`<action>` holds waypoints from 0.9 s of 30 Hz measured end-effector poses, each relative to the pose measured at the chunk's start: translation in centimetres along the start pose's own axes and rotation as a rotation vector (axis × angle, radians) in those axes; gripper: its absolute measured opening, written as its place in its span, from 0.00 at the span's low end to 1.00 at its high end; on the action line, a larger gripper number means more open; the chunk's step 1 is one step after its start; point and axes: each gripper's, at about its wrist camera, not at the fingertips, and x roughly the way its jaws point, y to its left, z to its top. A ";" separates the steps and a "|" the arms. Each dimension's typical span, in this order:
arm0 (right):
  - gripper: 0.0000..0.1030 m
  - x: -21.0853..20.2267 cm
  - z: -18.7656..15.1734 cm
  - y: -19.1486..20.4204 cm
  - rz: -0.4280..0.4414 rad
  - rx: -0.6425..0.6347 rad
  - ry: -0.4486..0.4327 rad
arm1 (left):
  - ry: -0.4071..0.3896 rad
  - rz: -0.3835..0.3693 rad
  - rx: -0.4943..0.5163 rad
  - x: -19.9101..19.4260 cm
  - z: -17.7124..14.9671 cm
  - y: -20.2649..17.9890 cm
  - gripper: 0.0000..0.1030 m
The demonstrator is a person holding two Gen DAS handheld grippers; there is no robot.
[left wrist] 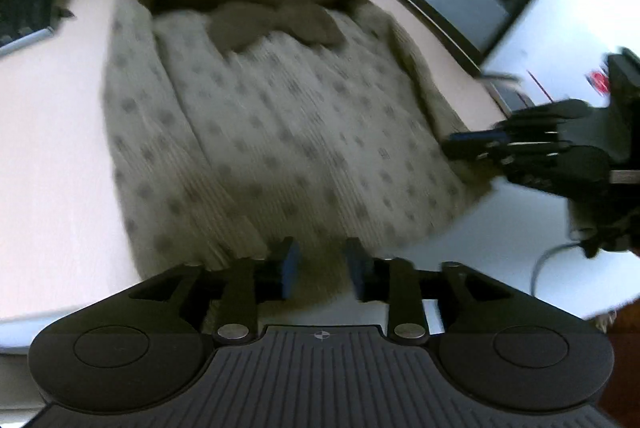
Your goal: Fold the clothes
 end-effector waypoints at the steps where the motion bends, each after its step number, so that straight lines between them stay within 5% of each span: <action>1: 0.06 0.0 -0.4 0.8 0.000 -0.010 0.004 | -0.003 -0.014 0.014 -0.4 -0.5 -0.1 0.55; 6: 0.11 -2.9 -2.2 2.9 -0.007 0.010 -0.026 | -0.074 -0.014 -0.011 -3.7 -1.3 1.8 0.78; 8: 0.27 -4.4 -2.8 2.7 -0.079 0.042 -0.077 | -0.104 0.040 -0.035 -4.5 -0.9 2.9 0.82; 10: 0.55 -5.8 -3.3 2.2 -0.167 0.085 -0.136 | -0.122 0.075 -0.048 -4.6 -0.7 3.5 0.91; 13: 0.61 -5.7 -3.5 1.1 -0.288 0.164 -0.174 | -0.148 0.124 -0.068 -4.7 -0.4 4.4 0.92; 19: 0.66 -2.9 -4.0 -0.6 -0.502 0.225 -0.178 | -0.142 0.072 -0.058 -3.8 0.4 4.2 0.92; 27: 0.68 -3.1 -7.4 -6.1 -0.322 0.596 -0.244 | -0.158 0.036 -0.141 -2.3 2.1 4.5 0.93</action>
